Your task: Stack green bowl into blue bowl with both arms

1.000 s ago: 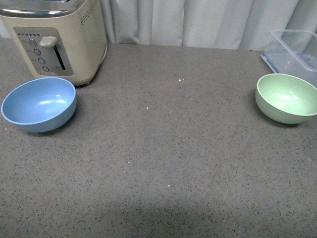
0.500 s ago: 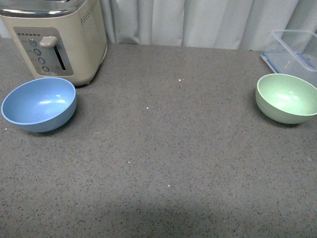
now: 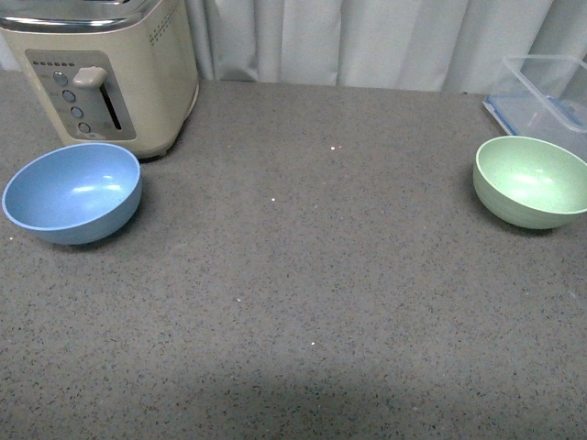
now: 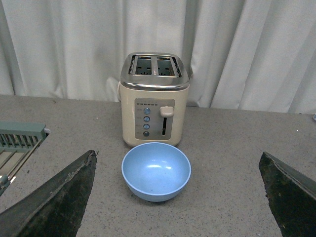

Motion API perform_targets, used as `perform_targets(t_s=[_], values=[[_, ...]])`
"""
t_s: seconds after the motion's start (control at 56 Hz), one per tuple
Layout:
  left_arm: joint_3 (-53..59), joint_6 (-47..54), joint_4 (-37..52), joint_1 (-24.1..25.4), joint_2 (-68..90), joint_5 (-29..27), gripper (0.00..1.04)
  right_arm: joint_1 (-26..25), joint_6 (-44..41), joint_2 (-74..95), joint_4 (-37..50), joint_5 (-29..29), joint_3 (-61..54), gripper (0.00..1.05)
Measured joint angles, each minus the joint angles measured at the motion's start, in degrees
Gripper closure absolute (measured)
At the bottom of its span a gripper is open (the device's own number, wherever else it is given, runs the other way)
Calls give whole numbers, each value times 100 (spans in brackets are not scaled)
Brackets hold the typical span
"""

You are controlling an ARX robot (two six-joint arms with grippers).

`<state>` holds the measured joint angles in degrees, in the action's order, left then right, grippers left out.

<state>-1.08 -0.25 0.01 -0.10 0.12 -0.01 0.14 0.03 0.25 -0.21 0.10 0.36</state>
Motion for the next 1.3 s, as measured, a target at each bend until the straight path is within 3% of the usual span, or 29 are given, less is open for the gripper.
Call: perform_targets(t_s=[0.196,0.286,0.696,0.964,1.304], values=[[0,0,0,0,0,0,6,0,0,0,0,0,0,9],[-118,-315,-409,-61,654,-544,6,0,0,0,0,2,0,9],[-979,-767,2437,-555,6063,-1309,6,0,0,0,0,0,0,9],[-1976,-1167,2793,-643,8520,-1331,6,0,0,0,0,0,0,9],[-2865,-1377,2800,-564,9986,-1526,6,0,0,0,0,0,0,9]])
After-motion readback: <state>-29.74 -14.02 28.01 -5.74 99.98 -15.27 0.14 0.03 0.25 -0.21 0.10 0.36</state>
